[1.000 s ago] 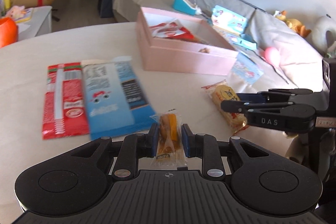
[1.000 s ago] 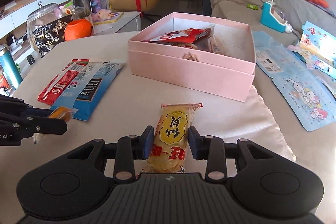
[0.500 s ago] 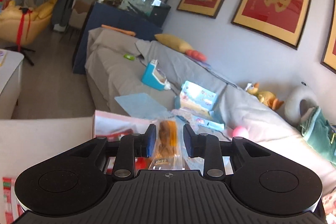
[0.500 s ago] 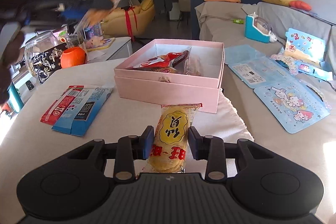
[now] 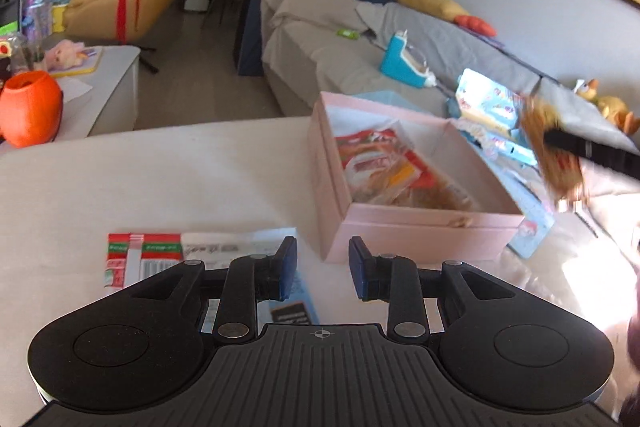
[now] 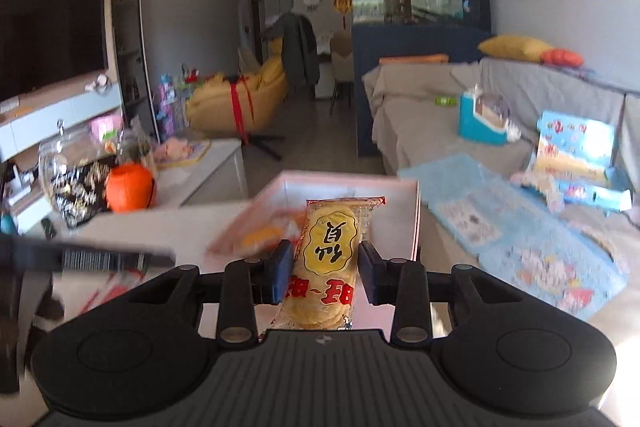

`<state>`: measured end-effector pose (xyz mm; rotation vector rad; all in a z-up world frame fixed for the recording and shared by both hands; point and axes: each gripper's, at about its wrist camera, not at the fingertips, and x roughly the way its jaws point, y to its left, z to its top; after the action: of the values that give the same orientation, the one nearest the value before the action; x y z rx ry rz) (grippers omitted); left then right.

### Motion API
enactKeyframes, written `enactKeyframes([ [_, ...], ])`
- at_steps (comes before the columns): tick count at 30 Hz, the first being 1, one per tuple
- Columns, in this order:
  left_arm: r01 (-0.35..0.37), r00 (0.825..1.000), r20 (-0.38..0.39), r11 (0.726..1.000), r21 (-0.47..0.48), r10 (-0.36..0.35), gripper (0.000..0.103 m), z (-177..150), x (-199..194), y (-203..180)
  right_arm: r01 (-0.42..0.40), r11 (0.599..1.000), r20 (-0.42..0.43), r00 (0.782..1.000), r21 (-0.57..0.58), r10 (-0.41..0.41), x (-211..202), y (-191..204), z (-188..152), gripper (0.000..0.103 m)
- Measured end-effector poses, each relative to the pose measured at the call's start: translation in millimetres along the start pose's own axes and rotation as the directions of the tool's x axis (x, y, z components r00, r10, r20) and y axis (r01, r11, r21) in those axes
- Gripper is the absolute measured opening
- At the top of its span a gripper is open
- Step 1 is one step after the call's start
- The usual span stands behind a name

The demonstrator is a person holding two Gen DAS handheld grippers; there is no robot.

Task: Organize snacks
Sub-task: 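Carry both held snacks over the pink box and open both tools, then grasp the blue-white packet with the right tool while the left grasps the red-and-white stick packet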

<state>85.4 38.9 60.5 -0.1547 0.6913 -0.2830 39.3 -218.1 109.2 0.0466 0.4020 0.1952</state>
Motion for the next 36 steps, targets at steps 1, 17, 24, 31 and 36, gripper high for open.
enactKeyframes([
  [1,-0.024,1.0,-0.006,1.0,0.008,0.024,0.032,-3,-1,3,0.003,1.0,0.034,0.999,0.012,-0.003,9,-2,15,0.044],
  [17,-0.232,0.957,0.118,0.946,-0.226,0.263,0.032,-43,-27,97,-0.203,0.979,-0.311,0.93,0.01,0.196,78,71,-37,0.07],
  [24,-0.244,0.933,0.174,0.91,-0.335,0.315,0.032,-47,-49,127,-0.268,0.963,-0.408,0.875,0.039,0.26,111,133,-60,0.077],
  [31,-0.189,0.965,0.134,0.952,-0.243,0.225,0.032,-53,-33,112,-0.258,0.953,-0.414,0.894,-0.16,0.172,126,184,-74,0.086],
  [36,-0.192,0.97,0.124,0.972,-0.138,0.209,0.033,-55,-25,90,-0.276,0.948,-0.42,0.888,-0.16,0.187,100,162,-78,0.082],
])
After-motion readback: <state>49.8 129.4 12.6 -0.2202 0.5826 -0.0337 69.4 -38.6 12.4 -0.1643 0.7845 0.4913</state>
